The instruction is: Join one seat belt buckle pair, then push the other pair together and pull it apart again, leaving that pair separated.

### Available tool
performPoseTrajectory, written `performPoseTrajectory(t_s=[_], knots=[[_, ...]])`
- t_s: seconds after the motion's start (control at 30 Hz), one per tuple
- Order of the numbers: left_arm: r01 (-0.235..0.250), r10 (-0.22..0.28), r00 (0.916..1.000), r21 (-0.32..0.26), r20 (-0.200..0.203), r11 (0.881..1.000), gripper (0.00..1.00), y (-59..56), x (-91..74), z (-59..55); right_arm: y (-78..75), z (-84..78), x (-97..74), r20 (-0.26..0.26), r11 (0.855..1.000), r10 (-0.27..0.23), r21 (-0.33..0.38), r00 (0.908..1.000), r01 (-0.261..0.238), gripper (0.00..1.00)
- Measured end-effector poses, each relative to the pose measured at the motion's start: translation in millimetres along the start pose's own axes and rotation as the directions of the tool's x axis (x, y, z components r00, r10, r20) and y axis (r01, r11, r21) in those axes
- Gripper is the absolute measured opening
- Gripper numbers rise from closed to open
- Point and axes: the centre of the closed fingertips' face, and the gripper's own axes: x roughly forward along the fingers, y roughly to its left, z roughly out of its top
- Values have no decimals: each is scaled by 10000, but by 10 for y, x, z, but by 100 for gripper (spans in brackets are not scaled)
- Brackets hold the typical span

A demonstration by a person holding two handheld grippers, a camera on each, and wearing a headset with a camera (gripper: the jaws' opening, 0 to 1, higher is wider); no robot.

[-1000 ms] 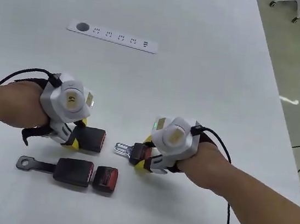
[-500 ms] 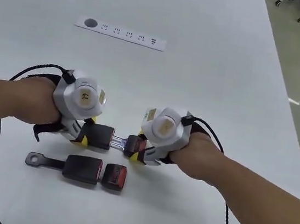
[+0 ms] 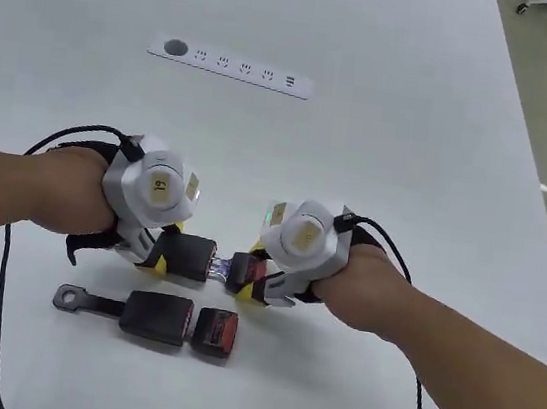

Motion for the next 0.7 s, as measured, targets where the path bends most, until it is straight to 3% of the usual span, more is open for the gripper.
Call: performPoseTrajectory(t_s=[0.7], knots=[[-12, 11, 10000, -43, -82, 10000, 31, -48, -44, 30, 16, 166, 64, 269, 10000, -7, -45, 9996, 9, 30]])
